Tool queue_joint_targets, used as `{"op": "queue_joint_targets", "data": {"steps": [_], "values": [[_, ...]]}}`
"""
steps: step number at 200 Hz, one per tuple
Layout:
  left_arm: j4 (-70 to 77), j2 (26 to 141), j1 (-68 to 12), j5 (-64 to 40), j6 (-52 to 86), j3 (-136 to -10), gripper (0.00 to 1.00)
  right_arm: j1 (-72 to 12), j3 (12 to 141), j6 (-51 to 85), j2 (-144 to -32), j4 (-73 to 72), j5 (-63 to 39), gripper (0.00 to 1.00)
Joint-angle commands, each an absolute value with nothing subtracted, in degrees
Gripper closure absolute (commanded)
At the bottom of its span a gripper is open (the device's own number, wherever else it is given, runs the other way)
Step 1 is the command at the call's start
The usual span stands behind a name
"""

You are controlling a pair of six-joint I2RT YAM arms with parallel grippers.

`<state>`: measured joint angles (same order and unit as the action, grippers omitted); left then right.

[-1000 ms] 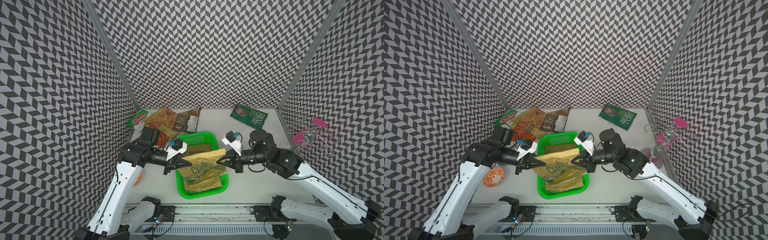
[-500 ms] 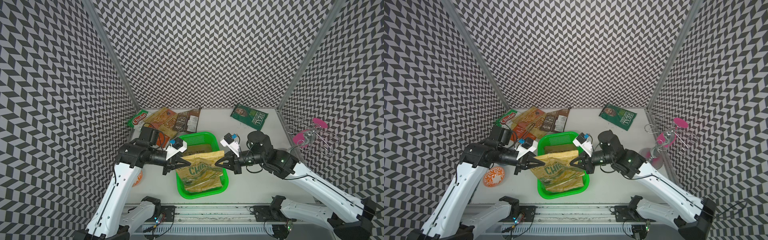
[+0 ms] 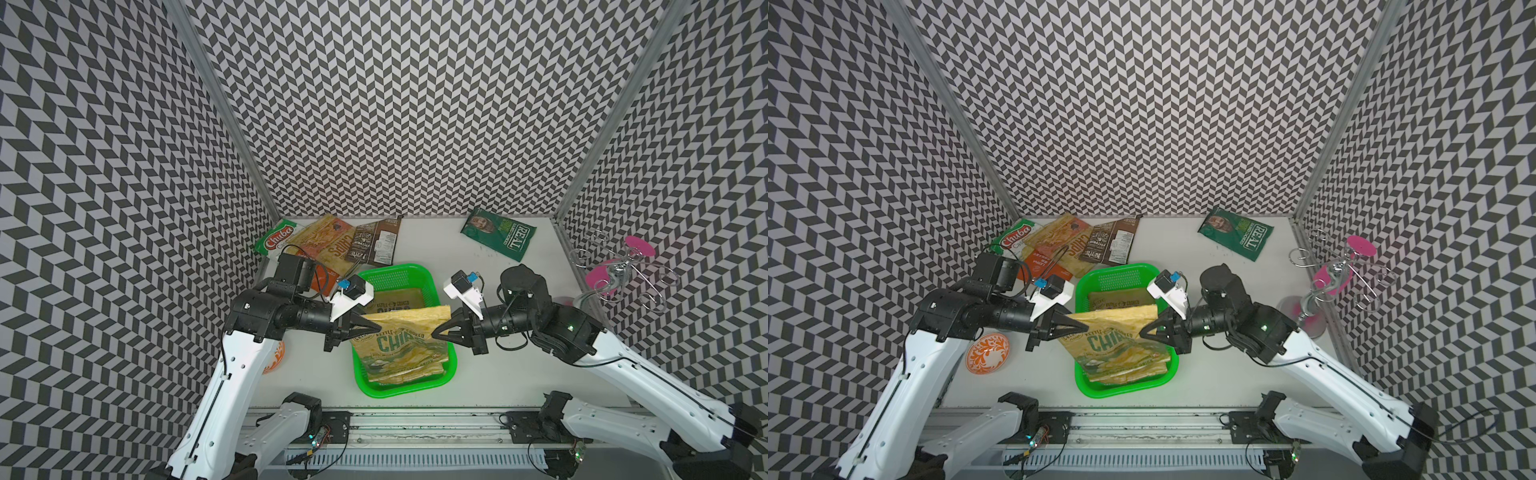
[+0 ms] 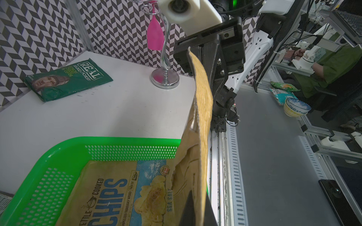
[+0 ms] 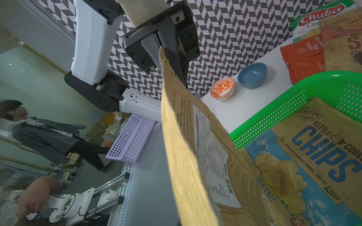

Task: Put the potato chips into the basket
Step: Place the potato chip in the basket.

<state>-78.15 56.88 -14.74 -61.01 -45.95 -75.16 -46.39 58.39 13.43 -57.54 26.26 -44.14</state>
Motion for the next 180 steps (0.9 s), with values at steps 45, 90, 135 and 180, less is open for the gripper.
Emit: {"op": "queue_joint_targets", "data": {"steps": [45, 90, 135, 180], "values": [[-77.6, 55.3, -15.3, -62.1, -43.8, -77.3, 1.00, -46.7, 55.8, 15.2, -56.1, 27.0, -44.1, 1.00], [-77.6, 54.9, -15.9, -62.1, -42.7, -77.0, 1.00, -46.7, 55.5, 15.7, -54.8, 28.1, -43.0, 1.00], [-74.3, 55.1, -16.0, -61.3, -42.5, -73.8, 1.00, -46.7, 52.4, 16.9, -56.4, 26.4, -40.9, 1.00], [-65.9, 55.8, -16.0, -55.8, -38.8, -67.8, 1.00, -46.7, 51.6, 17.2, -60.5, 24.8, -36.8, 1.00]]}}
